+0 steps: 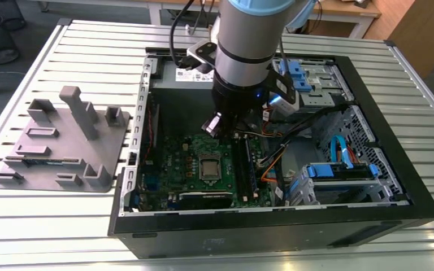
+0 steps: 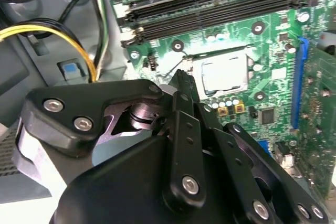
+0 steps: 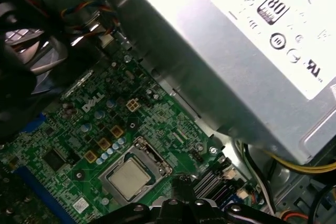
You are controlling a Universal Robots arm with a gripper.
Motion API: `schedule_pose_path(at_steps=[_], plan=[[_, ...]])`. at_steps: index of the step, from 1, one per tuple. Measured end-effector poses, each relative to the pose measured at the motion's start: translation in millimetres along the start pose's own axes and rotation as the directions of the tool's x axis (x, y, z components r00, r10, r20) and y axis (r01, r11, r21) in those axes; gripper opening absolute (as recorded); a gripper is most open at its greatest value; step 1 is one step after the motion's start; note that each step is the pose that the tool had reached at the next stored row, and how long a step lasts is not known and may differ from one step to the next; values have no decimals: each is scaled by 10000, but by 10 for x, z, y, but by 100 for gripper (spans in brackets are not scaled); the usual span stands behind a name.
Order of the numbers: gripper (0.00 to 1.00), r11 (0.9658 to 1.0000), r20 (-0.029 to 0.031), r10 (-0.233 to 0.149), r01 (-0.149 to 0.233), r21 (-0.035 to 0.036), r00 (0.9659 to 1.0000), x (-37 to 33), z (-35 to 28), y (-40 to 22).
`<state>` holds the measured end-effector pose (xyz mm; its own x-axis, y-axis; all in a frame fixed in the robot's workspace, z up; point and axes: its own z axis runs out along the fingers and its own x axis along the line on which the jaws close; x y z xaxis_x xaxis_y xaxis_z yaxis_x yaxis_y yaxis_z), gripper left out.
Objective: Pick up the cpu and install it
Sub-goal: 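Close the cpu cover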
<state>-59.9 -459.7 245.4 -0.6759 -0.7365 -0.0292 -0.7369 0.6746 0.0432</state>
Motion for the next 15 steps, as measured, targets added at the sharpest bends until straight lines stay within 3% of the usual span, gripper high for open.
schedule_pose_path(at_steps=[9, 15], plan=[[11, 10000, 74, -6, 5, 48, 10000, 203, -9, -83], [11, 9999, 182, -15, 12, 165, 9998, 347, -7, -47]])
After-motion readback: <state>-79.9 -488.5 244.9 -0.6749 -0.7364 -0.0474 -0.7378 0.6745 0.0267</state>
